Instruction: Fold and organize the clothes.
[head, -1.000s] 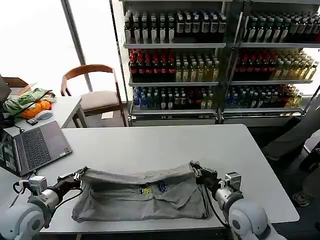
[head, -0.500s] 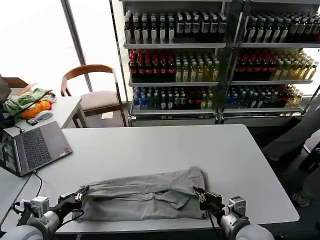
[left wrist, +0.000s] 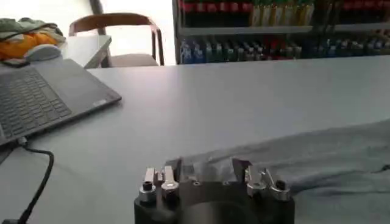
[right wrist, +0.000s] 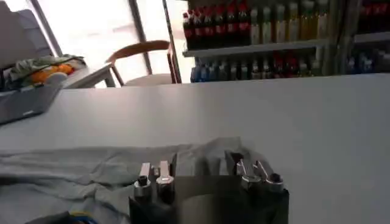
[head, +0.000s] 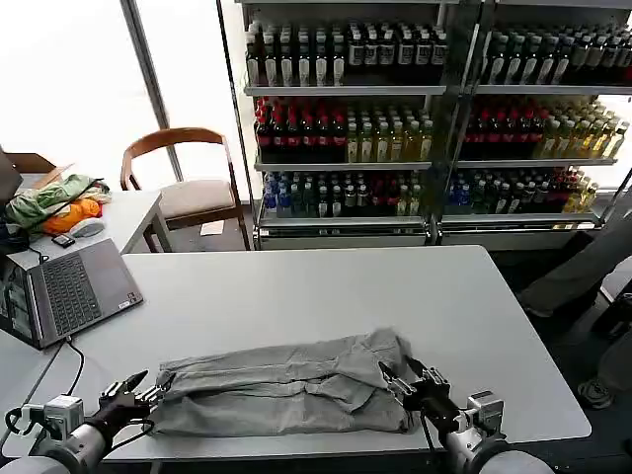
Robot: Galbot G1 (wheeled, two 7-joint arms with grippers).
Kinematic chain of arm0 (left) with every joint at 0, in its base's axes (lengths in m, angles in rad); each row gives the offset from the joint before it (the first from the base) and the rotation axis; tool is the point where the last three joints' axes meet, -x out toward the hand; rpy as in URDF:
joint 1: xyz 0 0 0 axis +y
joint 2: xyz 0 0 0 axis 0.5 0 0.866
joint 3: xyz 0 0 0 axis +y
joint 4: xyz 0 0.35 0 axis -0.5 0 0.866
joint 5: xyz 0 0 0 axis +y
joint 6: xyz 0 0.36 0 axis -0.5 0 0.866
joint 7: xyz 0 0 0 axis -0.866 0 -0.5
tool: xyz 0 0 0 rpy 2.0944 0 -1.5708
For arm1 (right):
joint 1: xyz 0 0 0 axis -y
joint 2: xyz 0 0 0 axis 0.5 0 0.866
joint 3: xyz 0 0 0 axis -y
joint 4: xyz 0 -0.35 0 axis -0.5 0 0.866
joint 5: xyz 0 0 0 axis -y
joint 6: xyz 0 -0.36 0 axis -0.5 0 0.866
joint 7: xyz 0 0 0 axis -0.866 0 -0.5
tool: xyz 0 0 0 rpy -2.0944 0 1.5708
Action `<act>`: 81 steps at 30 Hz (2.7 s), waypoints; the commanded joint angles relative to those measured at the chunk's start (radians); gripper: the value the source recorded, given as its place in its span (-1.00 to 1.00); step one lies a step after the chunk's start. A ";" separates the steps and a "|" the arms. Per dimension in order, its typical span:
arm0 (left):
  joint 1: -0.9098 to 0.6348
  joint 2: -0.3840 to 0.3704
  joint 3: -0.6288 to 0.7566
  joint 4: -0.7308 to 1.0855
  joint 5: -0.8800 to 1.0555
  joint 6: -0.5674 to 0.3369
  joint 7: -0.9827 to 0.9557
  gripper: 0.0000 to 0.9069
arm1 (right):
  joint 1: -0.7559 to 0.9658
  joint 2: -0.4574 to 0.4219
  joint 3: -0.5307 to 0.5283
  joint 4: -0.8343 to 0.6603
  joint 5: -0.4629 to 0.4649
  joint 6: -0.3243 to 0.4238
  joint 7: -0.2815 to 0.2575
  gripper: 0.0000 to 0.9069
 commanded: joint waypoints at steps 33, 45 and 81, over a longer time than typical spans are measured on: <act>-0.022 -0.286 0.166 0.124 0.089 -0.252 -0.076 1.00 | -0.138 0.024 0.075 -0.130 -0.140 0.631 -0.127 1.00; -0.036 -0.285 0.162 0.166 0.093 -0.256 -0.045 0.62 | -0.129 0.012 0.083 -0.108 -0.084 0.608 -0.130 1.00; -0.110 0.005 -0.083 0.317 -0.072 -0.232 0.006 -1.00 | -0.086 -0.007 0.085 -0.114 -0.023 0.579 -0.116 1.00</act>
